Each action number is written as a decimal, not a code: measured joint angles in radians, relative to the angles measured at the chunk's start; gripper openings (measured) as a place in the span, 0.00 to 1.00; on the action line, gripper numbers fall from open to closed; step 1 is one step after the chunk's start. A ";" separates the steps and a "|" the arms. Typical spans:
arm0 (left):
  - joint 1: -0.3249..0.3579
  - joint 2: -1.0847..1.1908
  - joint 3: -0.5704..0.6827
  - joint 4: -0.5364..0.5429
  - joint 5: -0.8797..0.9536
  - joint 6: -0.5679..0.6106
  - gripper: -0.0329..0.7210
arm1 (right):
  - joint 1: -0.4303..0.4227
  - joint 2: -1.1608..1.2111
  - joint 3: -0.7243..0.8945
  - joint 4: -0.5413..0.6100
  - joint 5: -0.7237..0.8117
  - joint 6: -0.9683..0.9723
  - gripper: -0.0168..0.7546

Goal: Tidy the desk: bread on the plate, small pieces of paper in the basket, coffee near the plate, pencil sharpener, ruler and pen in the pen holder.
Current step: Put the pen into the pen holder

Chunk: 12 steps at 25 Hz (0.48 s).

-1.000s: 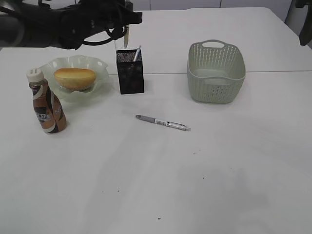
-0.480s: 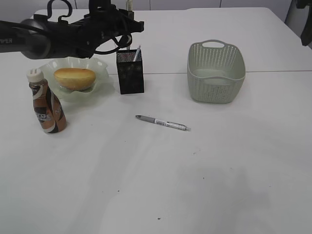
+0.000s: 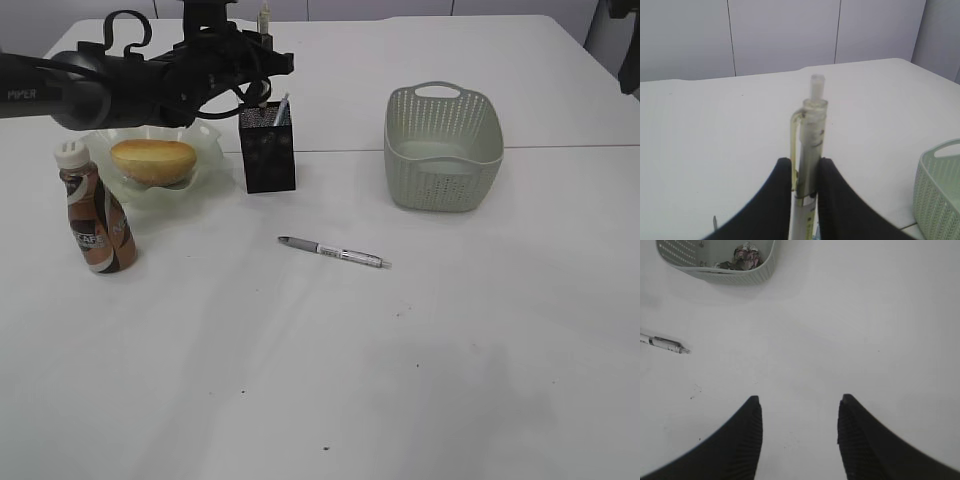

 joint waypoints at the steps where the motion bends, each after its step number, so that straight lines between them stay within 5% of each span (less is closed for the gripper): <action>1: 0.000 0.000 0.000 -0.001 0.000 0.000 0.17 | 0.000 0.000 0.000 0.000 0.000 0.000 0.50; 12: 0.000 0.031 0.000 -0.015 0.004 0.000 0.17 | 0.000 0.000 0.000 0.000 0.000 0.000 0.50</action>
